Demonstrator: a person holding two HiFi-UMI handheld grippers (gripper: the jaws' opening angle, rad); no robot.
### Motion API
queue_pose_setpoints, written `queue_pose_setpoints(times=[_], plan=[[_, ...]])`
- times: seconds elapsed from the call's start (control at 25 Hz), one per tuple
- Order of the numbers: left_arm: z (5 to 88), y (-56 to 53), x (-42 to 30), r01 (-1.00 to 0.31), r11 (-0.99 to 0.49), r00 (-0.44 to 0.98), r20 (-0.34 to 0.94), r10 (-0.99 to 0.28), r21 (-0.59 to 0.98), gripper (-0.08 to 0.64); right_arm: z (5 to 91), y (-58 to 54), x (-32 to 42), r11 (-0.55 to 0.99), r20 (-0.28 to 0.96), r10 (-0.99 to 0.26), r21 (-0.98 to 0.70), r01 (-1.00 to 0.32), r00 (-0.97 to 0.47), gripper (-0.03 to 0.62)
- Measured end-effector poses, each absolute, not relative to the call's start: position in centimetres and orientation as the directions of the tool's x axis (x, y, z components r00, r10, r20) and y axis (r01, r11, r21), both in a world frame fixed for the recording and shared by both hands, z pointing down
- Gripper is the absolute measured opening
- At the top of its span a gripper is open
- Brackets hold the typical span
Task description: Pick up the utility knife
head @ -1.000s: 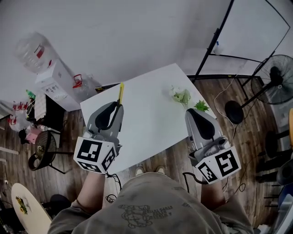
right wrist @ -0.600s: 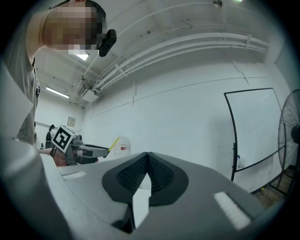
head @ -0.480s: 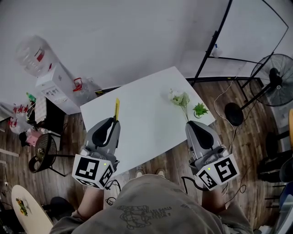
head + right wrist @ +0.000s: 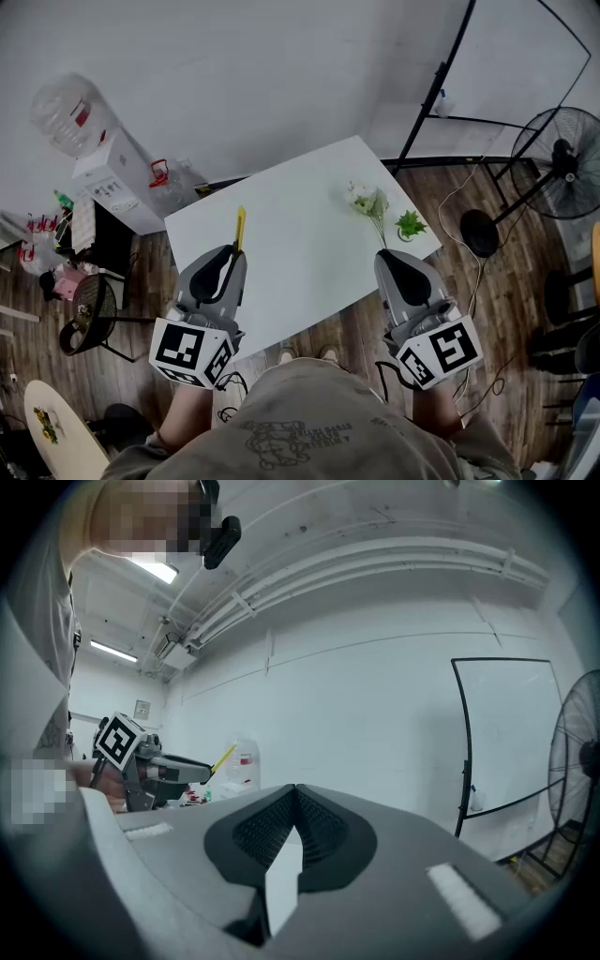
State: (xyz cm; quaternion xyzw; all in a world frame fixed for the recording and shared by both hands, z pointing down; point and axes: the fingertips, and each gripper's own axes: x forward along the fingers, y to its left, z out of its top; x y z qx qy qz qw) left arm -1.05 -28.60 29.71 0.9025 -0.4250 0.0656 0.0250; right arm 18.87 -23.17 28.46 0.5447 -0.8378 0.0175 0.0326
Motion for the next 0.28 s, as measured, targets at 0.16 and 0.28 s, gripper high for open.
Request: queue_pose_setpoints(times=[0.16,0.28], plan=[[30.19,-28.72,-1.09,-0.762,-0.647,0.637,0.160,-0.754,-0.015,0.069,28.45,-23.34,18.65,0.409,0.076,-0.910,0.006,-0.912,-0.408,0.026],[30.38,-28.74,-1.19,-0.758,-0.652,0.641,0.171,-0.749,-0.014,0.071,28.40,-23.42,18.49,0.408,0.079,-0.910,0.002,-0.913,-0.407,0.026]])
